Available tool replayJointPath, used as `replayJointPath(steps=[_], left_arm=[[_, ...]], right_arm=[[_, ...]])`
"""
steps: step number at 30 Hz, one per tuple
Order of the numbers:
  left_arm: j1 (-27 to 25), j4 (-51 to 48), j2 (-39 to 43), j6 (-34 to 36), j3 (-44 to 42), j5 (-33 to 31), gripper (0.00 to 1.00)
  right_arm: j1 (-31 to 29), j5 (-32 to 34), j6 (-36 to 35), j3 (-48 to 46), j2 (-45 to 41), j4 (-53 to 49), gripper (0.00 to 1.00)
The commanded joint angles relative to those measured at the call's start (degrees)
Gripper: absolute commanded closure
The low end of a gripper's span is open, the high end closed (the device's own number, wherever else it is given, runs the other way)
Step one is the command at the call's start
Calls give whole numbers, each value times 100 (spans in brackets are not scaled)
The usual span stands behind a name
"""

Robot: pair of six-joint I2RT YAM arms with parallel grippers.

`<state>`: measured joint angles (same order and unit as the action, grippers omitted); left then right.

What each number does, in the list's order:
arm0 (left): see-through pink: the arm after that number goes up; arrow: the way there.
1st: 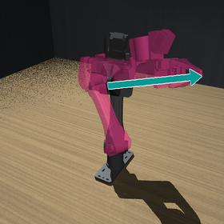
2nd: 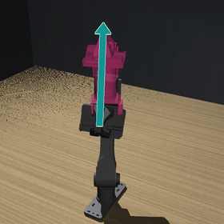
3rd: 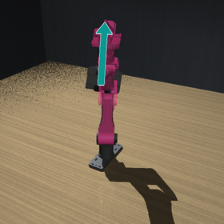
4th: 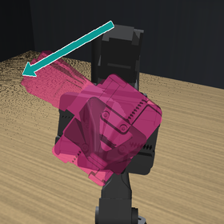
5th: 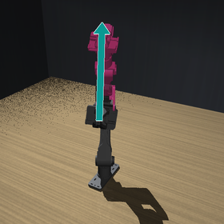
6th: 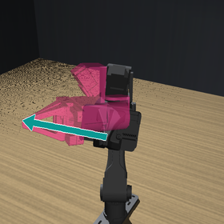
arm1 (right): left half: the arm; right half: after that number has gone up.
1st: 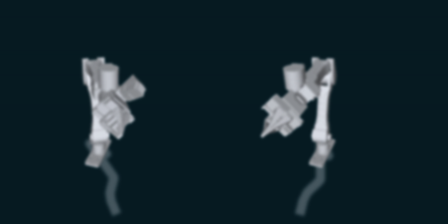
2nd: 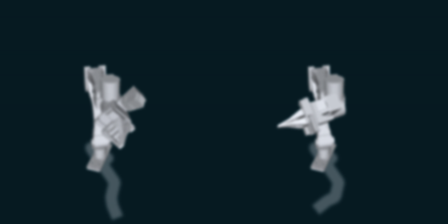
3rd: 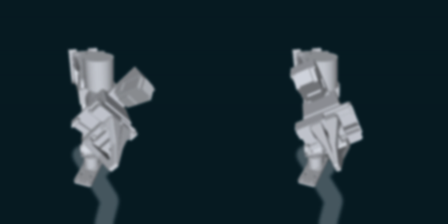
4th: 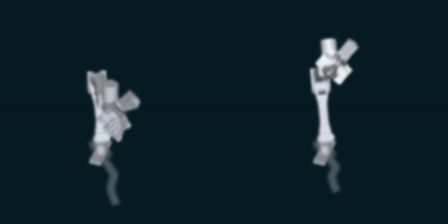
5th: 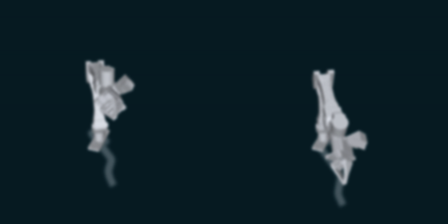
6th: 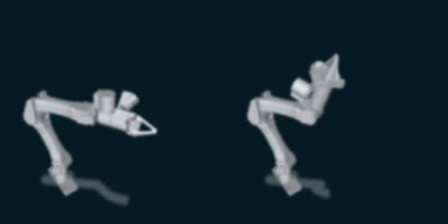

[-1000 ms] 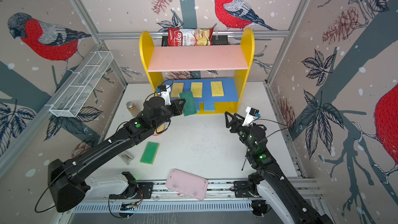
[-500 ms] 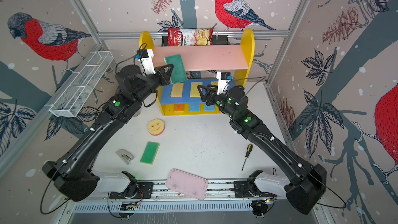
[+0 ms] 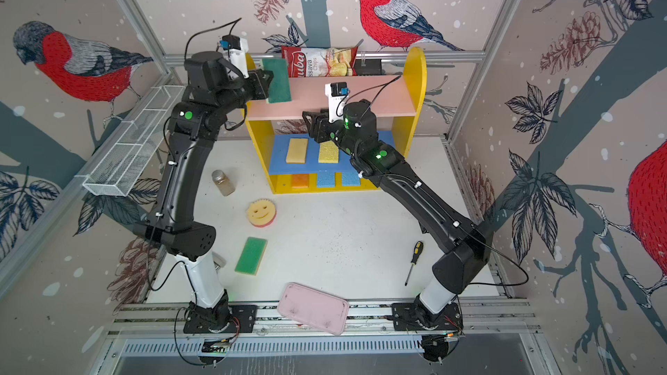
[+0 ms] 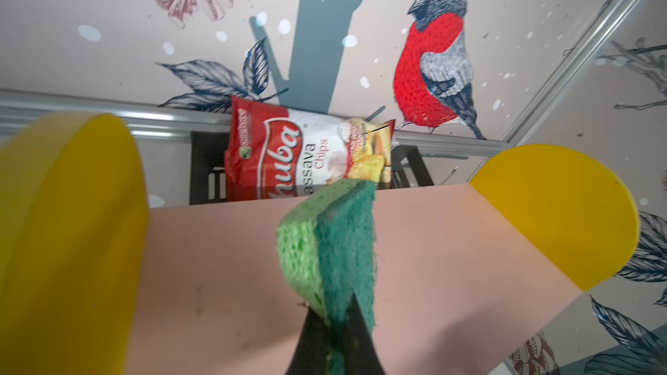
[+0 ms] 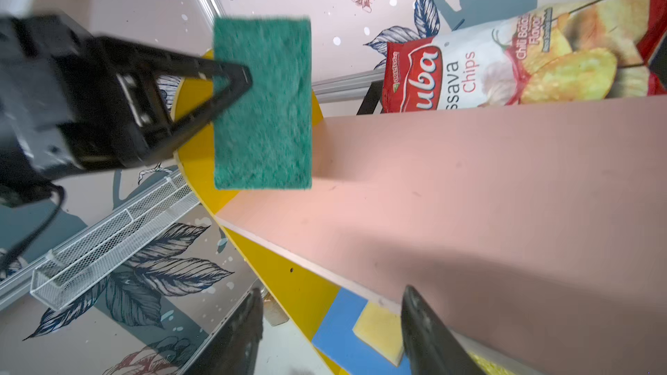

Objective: Place and organize the cleaning sponges onto the shelf
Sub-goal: 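Lift the green sponge to the pink shelf with the left gripper while the right follows, then lower the green sponge onto the pink shelf and open the left gripper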

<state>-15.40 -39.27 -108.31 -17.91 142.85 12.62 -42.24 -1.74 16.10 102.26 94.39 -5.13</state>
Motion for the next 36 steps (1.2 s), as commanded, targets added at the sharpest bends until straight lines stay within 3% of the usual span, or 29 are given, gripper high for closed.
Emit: replayJointPath(steps=[1, 12, 17, 22, 29, 32, 36], left_arm=[[124, 106, 83, -19, -98, 828, 100], [125, -66, 88, 135, -445, 958, 100], [122, -152, 117, 40, -624, 932, 100], [101, -182, 124, -94, -670, 855, 100], [-35, -31, 334, -67, -977, 550, 97], [-153, 5, 411, -6, -1067, 298, 89], [-291, 157, 496, -2, -1215, 110, 59]], right_arm=[[-38, 143, -222, 414, 168, -59, 40], [-404, 343, -612, 2356, 1474, -595, 39], [-543, 465, -737, 2954, 1946, -641, 48], [-608, 842, -884, 3248, 2293, -682, 70], [-631, 1153, -976, 3248, 2487, -704, 74], [-636, 1210, -986, 3249, 2565, -767, 75], [-637, 1298, -955, 3240, 2655, -837, 77]])
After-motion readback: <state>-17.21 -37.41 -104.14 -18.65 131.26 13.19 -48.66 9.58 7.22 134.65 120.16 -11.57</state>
